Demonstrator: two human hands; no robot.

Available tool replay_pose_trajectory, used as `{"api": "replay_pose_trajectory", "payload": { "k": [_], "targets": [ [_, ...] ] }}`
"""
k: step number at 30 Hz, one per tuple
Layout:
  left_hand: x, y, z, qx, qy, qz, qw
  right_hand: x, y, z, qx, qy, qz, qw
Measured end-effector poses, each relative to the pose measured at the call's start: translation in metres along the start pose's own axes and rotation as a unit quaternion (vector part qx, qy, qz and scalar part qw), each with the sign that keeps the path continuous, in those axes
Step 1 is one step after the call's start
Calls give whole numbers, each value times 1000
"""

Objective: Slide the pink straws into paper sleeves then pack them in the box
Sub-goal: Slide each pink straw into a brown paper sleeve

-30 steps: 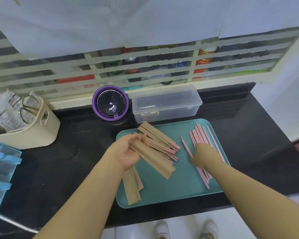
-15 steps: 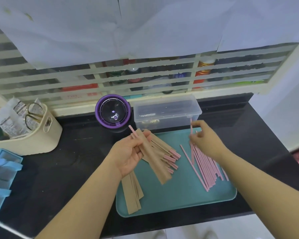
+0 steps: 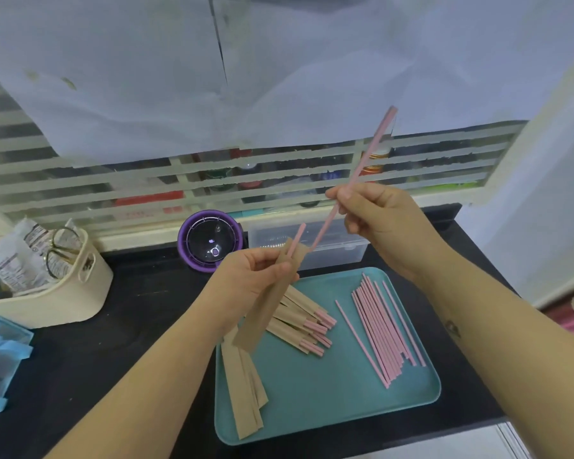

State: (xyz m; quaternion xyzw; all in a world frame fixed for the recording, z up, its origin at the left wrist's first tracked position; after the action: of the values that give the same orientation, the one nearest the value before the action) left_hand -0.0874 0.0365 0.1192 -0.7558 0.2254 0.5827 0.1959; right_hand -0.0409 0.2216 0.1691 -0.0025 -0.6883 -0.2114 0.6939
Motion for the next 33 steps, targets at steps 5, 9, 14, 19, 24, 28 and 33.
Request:
{"api": "replay_pose_trajectory", "payload": {
  "k": [5, 9, 14, 19, 24, 28, 33],
  "targets": [
    [-5, -6, -1, 17, -3, -23, 1000, 6, -1, -4, -28, 4, -53, 998],
    [-5, -10, -3, 28, 0, -49, 998, 5, -1, -4, -45, -5, -103, 994],
    [-8, -15, -4, 45, -4, -93, 995, 2, -9, -5, -8, -20, -138, 990],
    [-3, -19, -3, 49, 5, -127, 991, 0, -15, -5, 17, -8, -146, 989],
    [-2, -21, -2, 57, 15, -130, 990, 18, 15, 4, -107, 48, -124, 985],
    [-2, -22, -1, 51, 11, -135, 989, 14, 8, 4, -96, 65, -185, 976],
    [2, -19, 3, 31, 11, -148, 988, -3, -17, -10, -47, 65, -203, 976]
  ]
}}
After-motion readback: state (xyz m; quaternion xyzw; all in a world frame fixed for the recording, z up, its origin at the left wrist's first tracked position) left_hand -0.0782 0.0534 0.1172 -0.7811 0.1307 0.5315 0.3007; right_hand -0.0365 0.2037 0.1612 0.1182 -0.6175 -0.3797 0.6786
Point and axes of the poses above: each hand's wrist, its own z-axis towards the middle knuckle, its own y-axis out of the back of the hand, x = y × z, the point moved 5 cm from there along z, towards the middle knuckle, and after that the axes turned 14 degrees about -z, right-handed, at the moved point
